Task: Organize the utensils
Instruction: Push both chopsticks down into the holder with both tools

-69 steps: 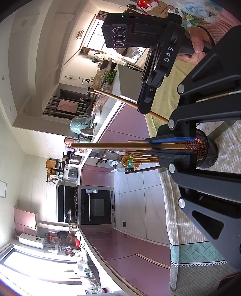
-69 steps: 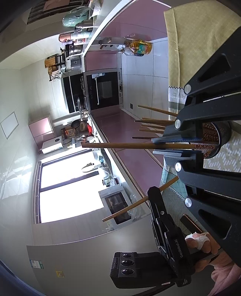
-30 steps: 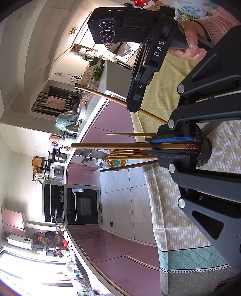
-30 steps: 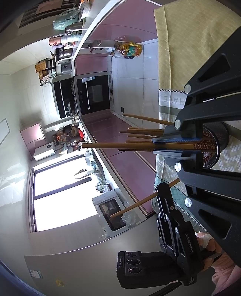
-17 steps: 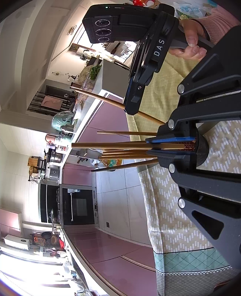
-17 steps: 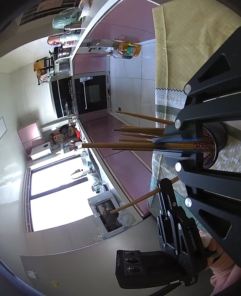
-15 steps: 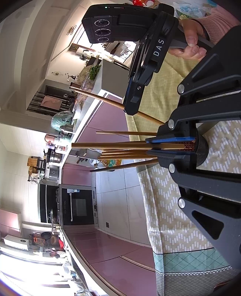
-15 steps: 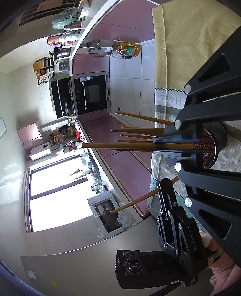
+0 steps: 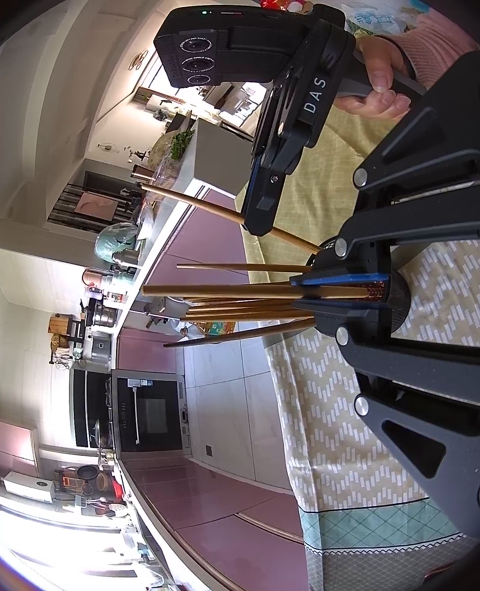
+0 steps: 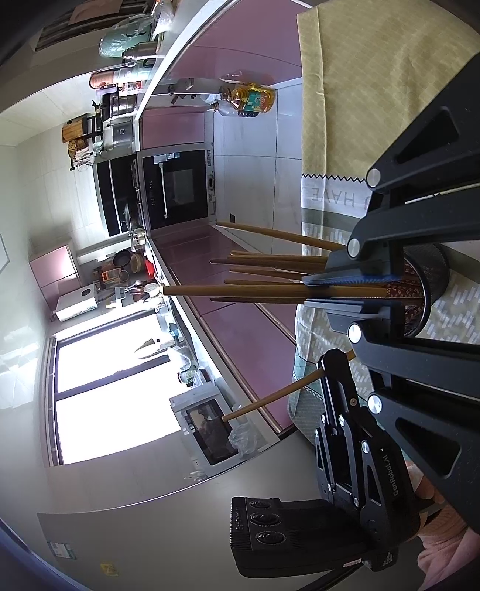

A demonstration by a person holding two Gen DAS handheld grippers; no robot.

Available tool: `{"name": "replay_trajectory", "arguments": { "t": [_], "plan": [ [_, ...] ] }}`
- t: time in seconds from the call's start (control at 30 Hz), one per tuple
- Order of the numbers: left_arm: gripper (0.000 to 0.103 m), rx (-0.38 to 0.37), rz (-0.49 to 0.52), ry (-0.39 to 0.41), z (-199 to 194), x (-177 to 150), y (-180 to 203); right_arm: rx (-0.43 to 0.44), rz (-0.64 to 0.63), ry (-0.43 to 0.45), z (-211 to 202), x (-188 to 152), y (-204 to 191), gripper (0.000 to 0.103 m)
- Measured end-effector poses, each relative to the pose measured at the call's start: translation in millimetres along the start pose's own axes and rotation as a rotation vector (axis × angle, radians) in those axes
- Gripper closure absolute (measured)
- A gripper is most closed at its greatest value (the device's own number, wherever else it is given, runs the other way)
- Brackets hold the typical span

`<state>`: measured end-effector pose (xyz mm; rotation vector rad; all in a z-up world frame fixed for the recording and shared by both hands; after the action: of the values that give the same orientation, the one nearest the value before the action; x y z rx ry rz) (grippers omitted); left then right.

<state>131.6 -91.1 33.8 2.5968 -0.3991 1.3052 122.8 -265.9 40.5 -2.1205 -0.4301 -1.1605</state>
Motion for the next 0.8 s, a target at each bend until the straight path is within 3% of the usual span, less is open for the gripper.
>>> {"name": "replay_trajectory", "arguments": {
  "t": [0.8],
  "plan": [
    [0.095, 0.002, 0.016, -0.039, 23, -8, 2, 0.006, 0.008, -0.044, 16, -9, 1, 0.097]
  ]
}}
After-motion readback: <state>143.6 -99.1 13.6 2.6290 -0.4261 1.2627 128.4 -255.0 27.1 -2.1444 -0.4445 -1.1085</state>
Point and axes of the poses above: each gripper's, at about its wrist camera, not at the fingertips, and z roughly the way its jaws point, y to its right, x to its top, the point moved 1 cm from there along z, roughly the way its jaws point, and after that the axes turned 11 degrees about x, right-handed, at the moved point
